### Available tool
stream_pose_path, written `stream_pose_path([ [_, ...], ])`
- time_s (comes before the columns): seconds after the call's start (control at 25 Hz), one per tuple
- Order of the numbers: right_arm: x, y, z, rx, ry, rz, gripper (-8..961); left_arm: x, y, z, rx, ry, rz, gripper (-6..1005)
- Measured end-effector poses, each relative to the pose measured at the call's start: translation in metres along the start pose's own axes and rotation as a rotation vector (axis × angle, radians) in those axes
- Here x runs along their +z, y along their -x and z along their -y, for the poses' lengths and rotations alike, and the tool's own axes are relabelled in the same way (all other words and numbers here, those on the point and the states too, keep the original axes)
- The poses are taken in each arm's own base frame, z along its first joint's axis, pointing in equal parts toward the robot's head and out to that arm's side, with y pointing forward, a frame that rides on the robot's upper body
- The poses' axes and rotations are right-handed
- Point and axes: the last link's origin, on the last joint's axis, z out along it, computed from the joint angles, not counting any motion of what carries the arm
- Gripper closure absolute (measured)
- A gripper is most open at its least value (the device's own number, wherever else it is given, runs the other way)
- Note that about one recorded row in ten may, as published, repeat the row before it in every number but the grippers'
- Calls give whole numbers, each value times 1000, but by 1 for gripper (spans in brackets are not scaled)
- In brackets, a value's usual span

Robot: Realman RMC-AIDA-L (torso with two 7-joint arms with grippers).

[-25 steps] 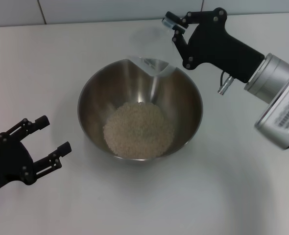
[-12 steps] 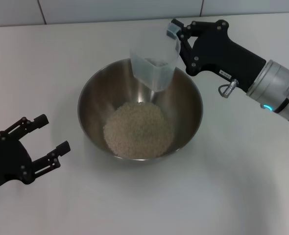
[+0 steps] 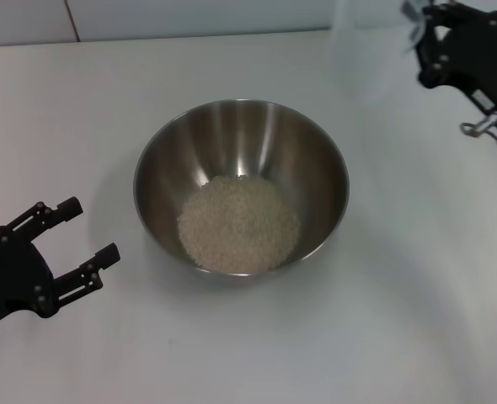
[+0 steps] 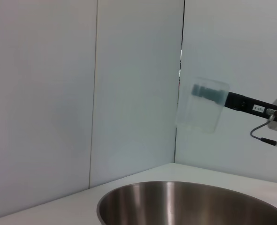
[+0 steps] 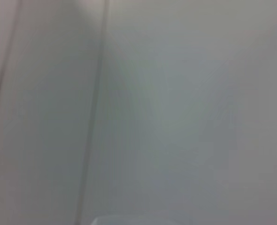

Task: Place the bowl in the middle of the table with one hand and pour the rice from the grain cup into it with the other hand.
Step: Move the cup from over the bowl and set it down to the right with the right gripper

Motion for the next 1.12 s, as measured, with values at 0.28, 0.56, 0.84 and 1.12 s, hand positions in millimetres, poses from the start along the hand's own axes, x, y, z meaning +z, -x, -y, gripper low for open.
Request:
stream_pose_path([
  [0.28, -32, -6, 18, -21, -126, -30, 939, 0, -1, -1, -2, 8, -9, 189],
  [0.56, -51, -14, 26, -35, -196, -63, 938, 1, -2, -2, -4, 10, -13, 188],
  [0.84, -49, -23, 23, -43, -190, -96, 938, 2, -3, -2, -4, 14, -19, 189],
  [1.12, -47, -43, 17, -53, -185, -185, 939, 3, -3, -2, -6, 17, -23, 189],
])
